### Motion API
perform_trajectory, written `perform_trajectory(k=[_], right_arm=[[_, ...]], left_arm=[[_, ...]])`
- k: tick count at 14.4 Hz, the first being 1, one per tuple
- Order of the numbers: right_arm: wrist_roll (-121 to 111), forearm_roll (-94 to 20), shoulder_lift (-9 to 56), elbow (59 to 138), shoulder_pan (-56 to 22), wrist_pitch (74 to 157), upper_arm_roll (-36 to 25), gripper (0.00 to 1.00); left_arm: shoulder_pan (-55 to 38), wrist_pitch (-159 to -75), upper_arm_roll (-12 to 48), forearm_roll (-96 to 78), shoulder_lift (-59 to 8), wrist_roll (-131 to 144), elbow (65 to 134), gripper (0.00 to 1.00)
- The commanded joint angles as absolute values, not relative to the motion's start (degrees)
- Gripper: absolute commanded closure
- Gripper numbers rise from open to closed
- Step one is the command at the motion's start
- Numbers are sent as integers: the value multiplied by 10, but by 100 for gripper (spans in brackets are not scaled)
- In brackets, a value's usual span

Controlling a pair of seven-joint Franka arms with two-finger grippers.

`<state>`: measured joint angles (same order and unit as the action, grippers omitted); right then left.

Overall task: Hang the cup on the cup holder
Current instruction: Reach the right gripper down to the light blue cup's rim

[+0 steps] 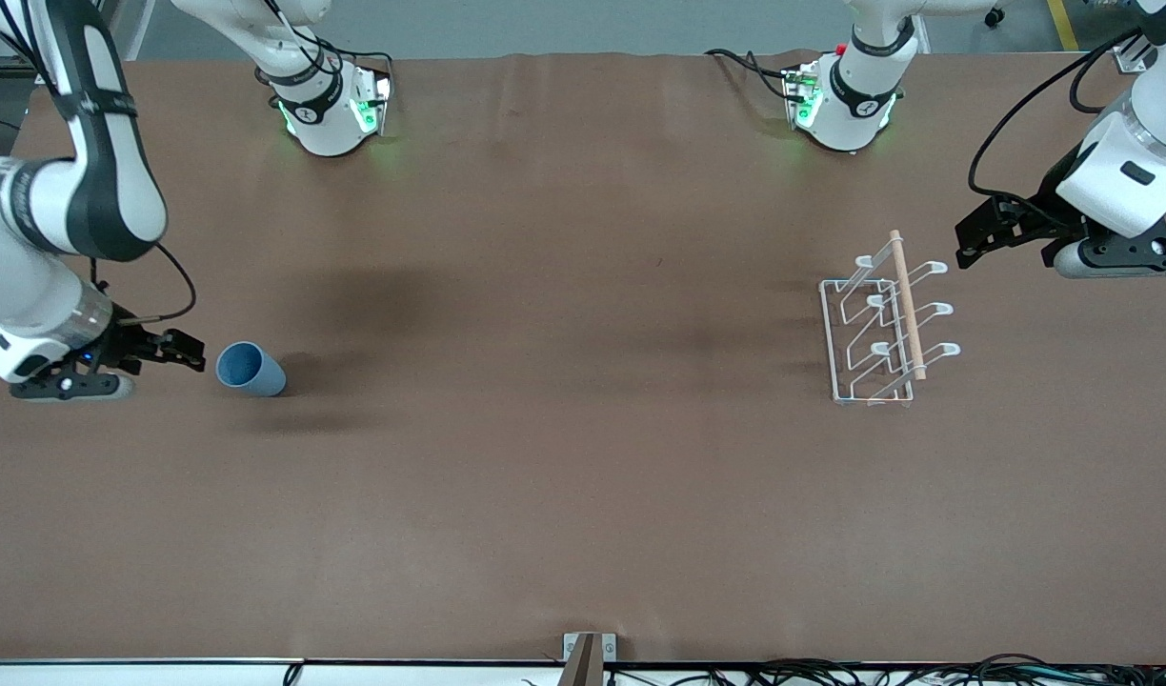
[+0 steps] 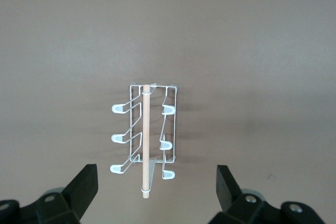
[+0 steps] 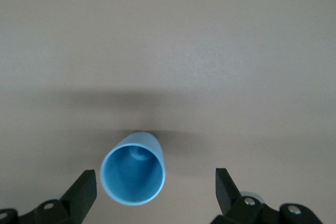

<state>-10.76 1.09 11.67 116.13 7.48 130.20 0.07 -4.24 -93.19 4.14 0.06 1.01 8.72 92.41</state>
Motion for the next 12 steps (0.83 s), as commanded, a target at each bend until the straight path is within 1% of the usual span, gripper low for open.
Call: perform_trajectory(k=[1,5,8,9,10,12], right_arm=[[-140,12,126,1207,88,1363,3,0],[-140,12,158,1216,87,1379,3,0],[-139,12,171,1221,88,1390,3,4],[-138,12,176,1222,88,1390,3,10],[-136,12,181,1226,88,1390,3,14],[-134,11,181,1234,87,1387,4,25]], left_arm=[[-41,-935,42,4,13,82,926,1],[-41,-935,42,4,12,82,927,1],[-41,-936,42,4,11,82,927,1],[-41,-936,42,4,11,82,927,1],[-41,-936,42,4,11,82,927,1],[-41,-936,42,4,11,82,927,1]])
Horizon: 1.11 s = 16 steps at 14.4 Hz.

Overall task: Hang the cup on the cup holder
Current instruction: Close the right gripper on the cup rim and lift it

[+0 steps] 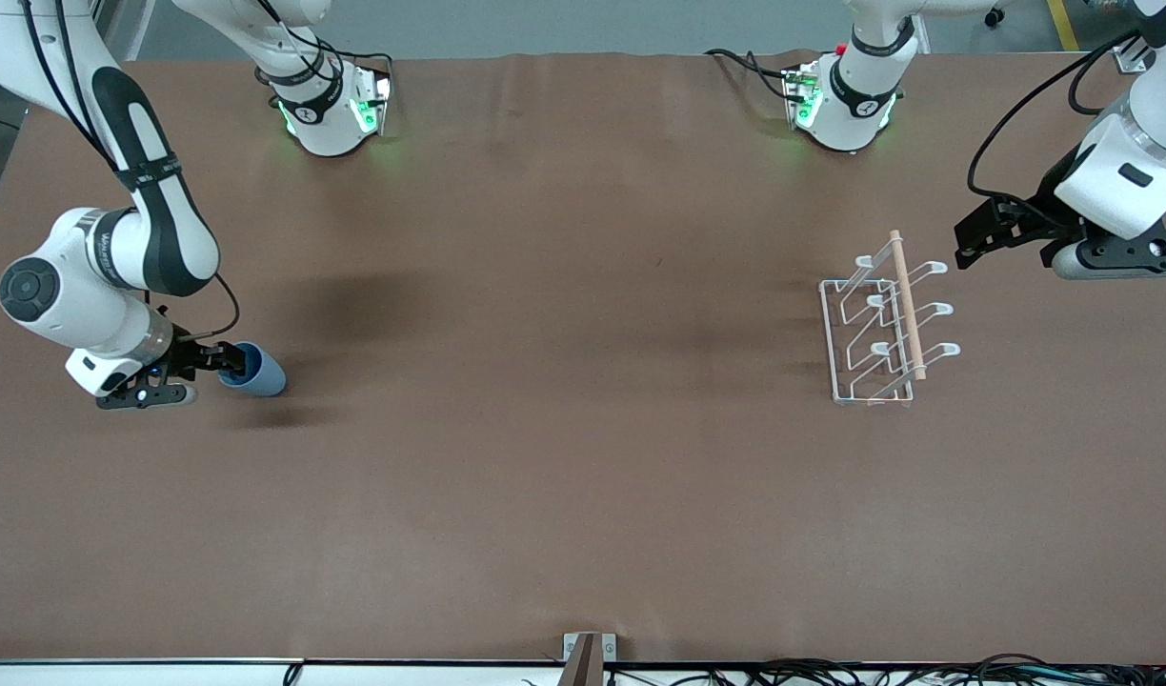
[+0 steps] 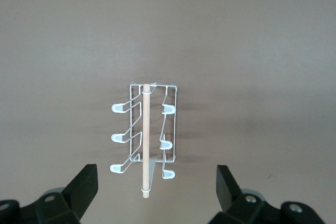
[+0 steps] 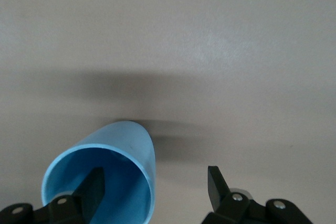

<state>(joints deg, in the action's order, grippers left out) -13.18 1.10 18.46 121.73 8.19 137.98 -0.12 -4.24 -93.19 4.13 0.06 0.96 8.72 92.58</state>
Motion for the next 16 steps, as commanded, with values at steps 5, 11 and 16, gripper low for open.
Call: perform_trajectory(k=[5,11,16], right_arm=[[-131,6,182,1232,88,1385,4,52],[-131,-17,192,1228,85,1390,4,62],[-125,-20,191,1219,87,1379,4,99]], left_arm=[[-41,-939,42,4,7,82,925,1],[-36,-943,42,5,4,81,924,1],[-40,-943,42,3,3,82,923,1]])
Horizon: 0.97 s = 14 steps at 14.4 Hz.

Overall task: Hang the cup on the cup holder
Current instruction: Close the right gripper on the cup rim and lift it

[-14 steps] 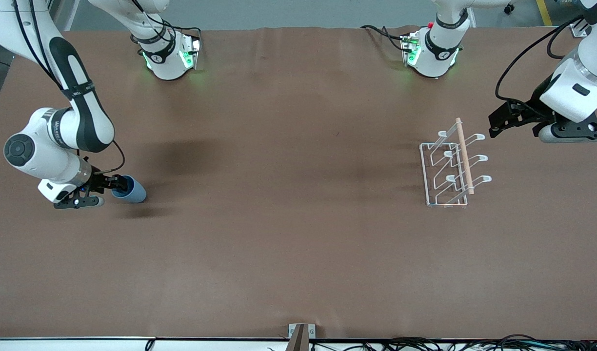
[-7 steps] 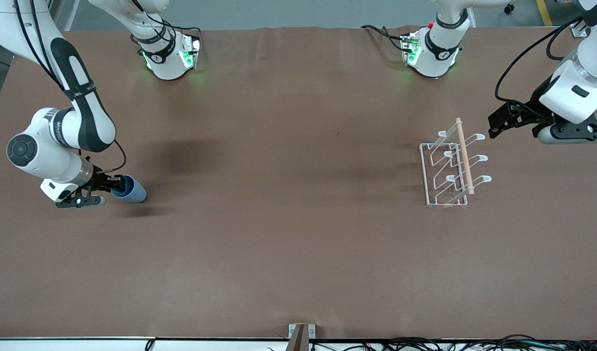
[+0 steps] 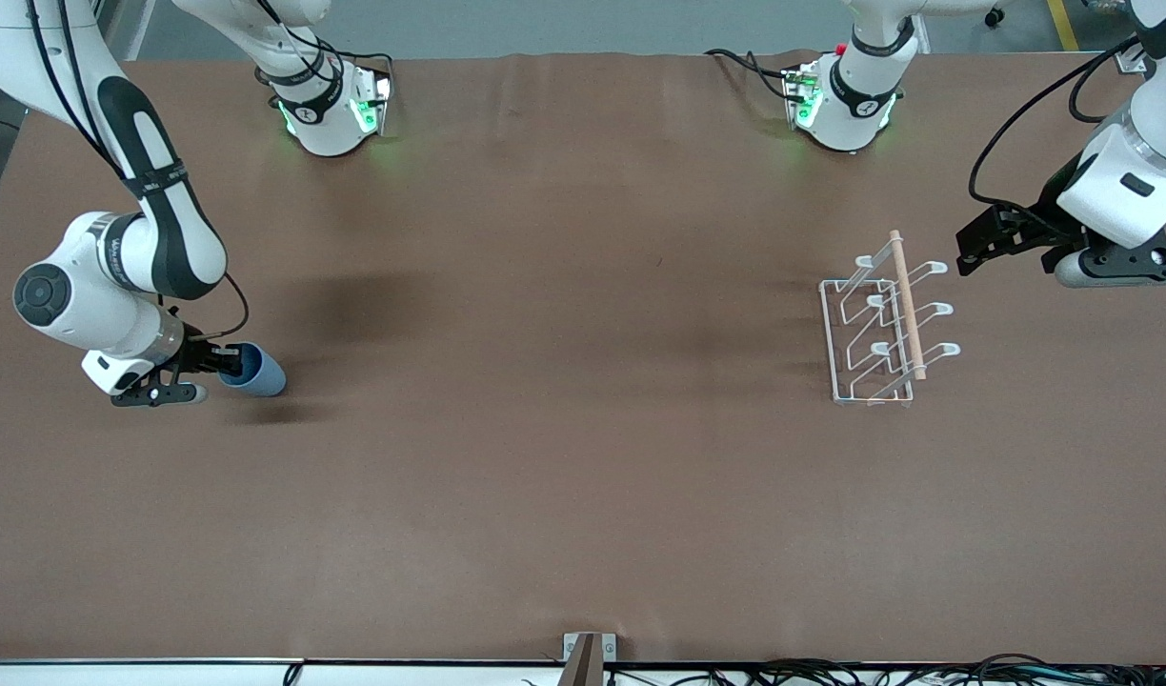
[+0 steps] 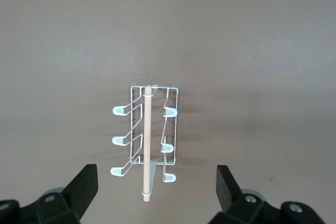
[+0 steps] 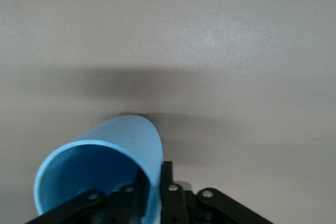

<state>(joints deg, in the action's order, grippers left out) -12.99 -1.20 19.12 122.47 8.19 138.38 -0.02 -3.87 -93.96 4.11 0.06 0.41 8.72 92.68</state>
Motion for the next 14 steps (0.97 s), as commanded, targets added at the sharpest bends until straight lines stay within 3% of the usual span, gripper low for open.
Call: perform_trajectory(k=[1,4,8,11,14], right_arm=[[-116,-21,189,1207,84,1357,4,99],[-98,-103,181,1146,80,1247,6,99],[-105,-180,149,1097,80,1168,11,100],[-107,-315,146,1045,70,1063,12,100],[-117,-437,148,1042,54,1049,31,100]], left_arm=[[-40,-943,43,3,4,82,923,1],[-40,-943,43,3,4,81,921,1],[-35,-943,42,3,4,81,911,1],[-40,-943,43,1,4,81,911,0],[-40,-943,44,1,3,80,911,0]])
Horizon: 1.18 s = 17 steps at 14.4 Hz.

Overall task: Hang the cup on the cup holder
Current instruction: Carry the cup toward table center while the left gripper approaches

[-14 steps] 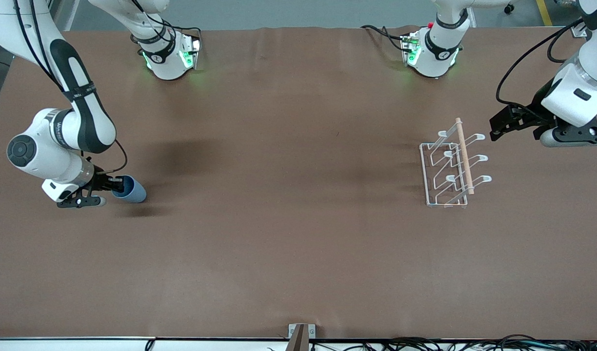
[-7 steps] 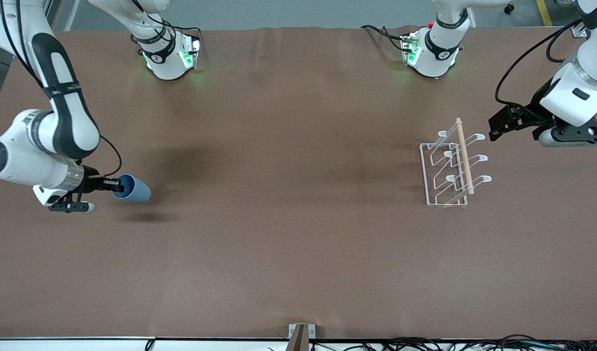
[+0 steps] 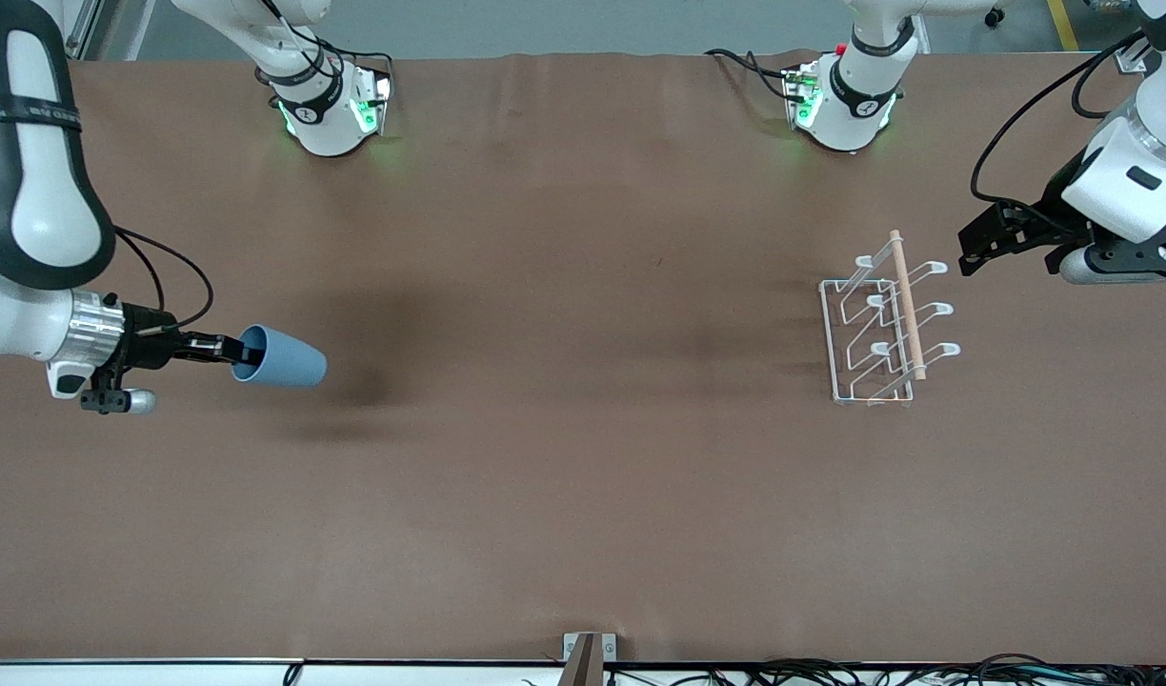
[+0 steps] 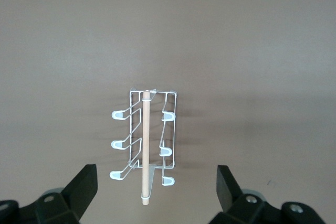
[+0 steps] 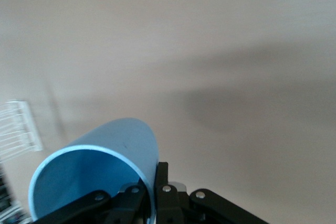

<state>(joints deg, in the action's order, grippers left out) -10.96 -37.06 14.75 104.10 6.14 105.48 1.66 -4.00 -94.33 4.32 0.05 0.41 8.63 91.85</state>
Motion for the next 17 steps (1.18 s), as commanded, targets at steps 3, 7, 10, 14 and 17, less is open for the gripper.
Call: perform_trajectory(k=[3,7,10,14,17], right_arm=[[-146,-555,152,1049,53,1042,77,100],[-215,-688,167,1089,45,1043,126,100],[-295,-779,173,1127,40,1052,155,100],[-387,-867,212,1133,31,1102,206,100],[-417,-901,242,1125,23,1150,243,100]], left_arm=[[-37,-943,44,-10,3,76,910,0],[-42,-943,44,-10,2,13,898,0],[-45,-943,45,-11,-10,-118,876,0],[-47,-943,66,-13,-24,-281,867,0],[-47,-944,98,-13,-46,-396,853,0]])
